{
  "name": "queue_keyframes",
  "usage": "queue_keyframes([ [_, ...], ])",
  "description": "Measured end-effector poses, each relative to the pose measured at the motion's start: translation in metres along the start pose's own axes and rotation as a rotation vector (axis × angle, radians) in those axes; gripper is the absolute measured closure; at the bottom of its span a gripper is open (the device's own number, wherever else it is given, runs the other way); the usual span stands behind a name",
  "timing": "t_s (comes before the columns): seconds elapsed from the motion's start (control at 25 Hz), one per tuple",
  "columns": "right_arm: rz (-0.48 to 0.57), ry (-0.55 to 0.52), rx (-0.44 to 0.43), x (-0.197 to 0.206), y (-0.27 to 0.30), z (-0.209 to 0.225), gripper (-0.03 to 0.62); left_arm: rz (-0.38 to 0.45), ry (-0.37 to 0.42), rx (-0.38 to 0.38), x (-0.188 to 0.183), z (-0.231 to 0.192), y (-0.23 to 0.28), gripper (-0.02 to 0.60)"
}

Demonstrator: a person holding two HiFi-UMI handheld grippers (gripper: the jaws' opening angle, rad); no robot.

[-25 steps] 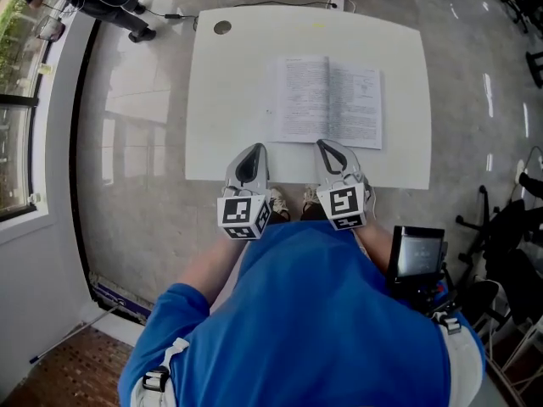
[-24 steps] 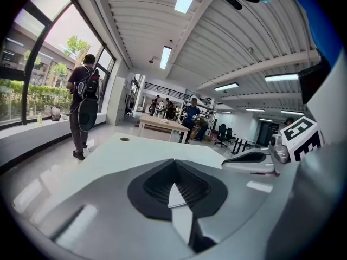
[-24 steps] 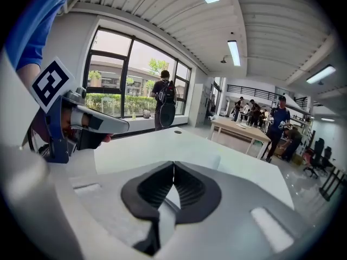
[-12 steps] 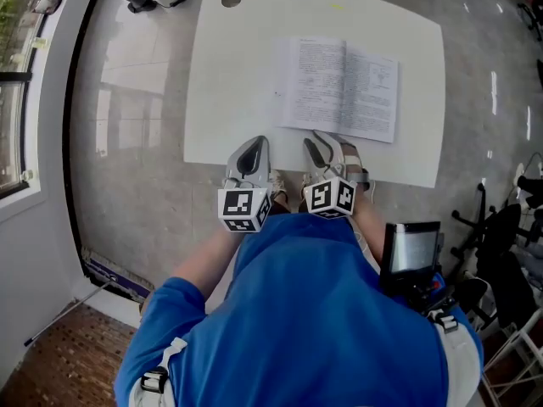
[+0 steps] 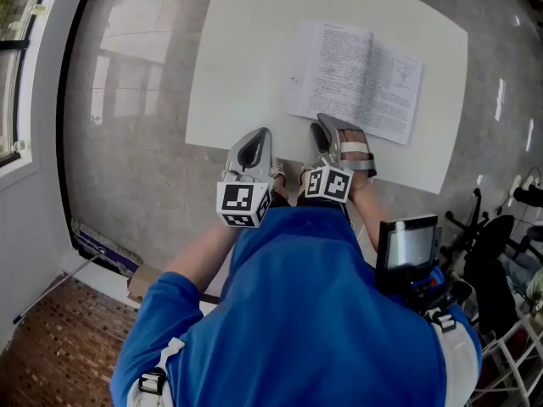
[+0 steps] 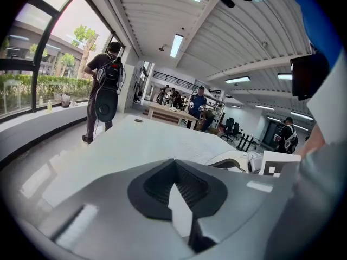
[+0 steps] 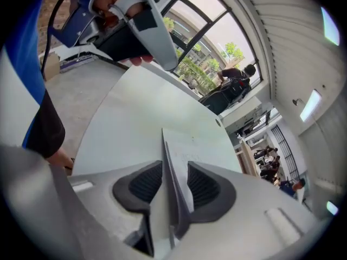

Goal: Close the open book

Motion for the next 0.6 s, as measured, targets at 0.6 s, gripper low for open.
queue_keyframes([
  [0.6,0.023,-0.14,0.045,-0.019,0.022,0.0,0.456,-0.014,-0.028,-0.036,0.005,-0.017,0.001,0.575],
])
Point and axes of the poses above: the fingertips, and each gripper's own axes: y forward along the fingers, z to its right, x out of its underside, the point moved 10 cm from there along -y, backward along the fingers, and after that the axes turned 5 degrees about -x, right-handed, at the moved point
